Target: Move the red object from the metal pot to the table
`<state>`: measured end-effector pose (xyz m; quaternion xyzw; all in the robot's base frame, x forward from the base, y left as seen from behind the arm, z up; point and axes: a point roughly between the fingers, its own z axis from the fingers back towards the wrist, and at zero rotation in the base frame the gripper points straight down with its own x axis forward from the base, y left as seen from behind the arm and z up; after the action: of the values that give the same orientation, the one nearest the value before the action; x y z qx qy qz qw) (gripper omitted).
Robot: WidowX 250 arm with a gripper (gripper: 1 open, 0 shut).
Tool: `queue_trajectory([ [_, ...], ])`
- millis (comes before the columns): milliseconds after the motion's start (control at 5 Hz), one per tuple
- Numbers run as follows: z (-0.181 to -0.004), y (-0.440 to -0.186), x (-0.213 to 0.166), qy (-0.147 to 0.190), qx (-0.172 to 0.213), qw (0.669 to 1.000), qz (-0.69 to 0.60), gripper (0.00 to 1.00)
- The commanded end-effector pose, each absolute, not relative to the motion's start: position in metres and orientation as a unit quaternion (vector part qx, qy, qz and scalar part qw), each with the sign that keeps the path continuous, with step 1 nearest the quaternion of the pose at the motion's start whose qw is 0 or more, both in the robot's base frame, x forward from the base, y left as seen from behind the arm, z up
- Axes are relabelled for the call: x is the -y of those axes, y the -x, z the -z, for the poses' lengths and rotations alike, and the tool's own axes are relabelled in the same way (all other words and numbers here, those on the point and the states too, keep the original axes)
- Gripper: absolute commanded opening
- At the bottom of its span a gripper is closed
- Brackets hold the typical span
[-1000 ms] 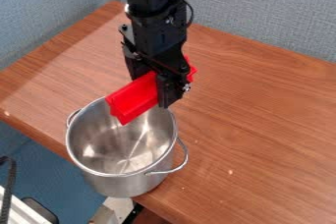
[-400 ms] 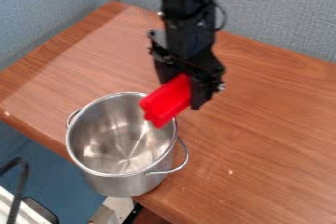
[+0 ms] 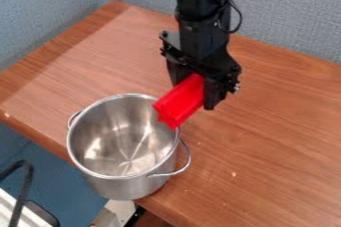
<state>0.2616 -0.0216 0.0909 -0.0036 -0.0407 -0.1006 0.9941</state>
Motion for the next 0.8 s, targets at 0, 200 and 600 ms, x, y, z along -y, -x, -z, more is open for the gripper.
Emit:
queue_trajectory([
  [0,-0.101,-0.275,0.014,-0.011,0.069,0.994,0.085,0.00],
  [200,-0.100,-0.278,0.006,-0.022,0.073,0.994,0.073,0.00],
  [600,-0.099,-0.282,-0.008,-0.028,0.077,0.995,0.057,0.00],
])
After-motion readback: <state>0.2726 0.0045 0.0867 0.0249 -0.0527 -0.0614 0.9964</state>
